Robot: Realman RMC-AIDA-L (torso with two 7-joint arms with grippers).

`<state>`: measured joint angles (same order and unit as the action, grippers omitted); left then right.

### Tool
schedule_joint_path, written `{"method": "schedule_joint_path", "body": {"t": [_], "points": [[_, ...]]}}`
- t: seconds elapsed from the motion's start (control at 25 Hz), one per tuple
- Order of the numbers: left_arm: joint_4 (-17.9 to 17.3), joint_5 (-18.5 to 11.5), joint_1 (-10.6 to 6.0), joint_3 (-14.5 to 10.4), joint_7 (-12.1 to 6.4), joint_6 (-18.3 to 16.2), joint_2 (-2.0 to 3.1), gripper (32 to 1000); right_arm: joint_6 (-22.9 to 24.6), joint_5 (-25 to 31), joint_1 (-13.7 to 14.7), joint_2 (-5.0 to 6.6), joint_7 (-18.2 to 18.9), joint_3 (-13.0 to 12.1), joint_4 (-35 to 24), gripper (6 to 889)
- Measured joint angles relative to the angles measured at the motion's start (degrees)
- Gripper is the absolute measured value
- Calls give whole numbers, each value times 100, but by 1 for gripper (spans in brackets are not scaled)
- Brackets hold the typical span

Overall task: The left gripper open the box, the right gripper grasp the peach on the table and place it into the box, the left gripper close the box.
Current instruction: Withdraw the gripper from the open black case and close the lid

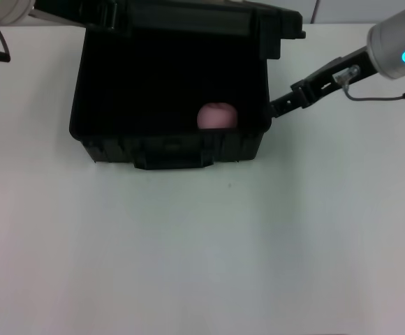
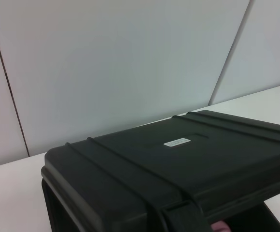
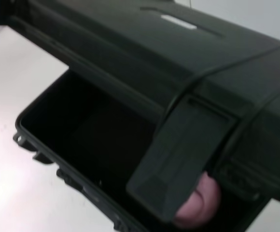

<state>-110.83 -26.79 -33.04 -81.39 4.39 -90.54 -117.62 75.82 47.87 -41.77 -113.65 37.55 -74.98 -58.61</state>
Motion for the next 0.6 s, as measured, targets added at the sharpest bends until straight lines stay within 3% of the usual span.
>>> {"method": "schedule_joint_path", "body": {"t": [0.36,0.6], "points": [[0,-12,9,0,0,1,3,406,1130,-645,-137,123,-328,193,-241,800],[0,-18,9,0,0,1,3,407,1670,-1228,-205,110,-498,221,-243,797]]}}
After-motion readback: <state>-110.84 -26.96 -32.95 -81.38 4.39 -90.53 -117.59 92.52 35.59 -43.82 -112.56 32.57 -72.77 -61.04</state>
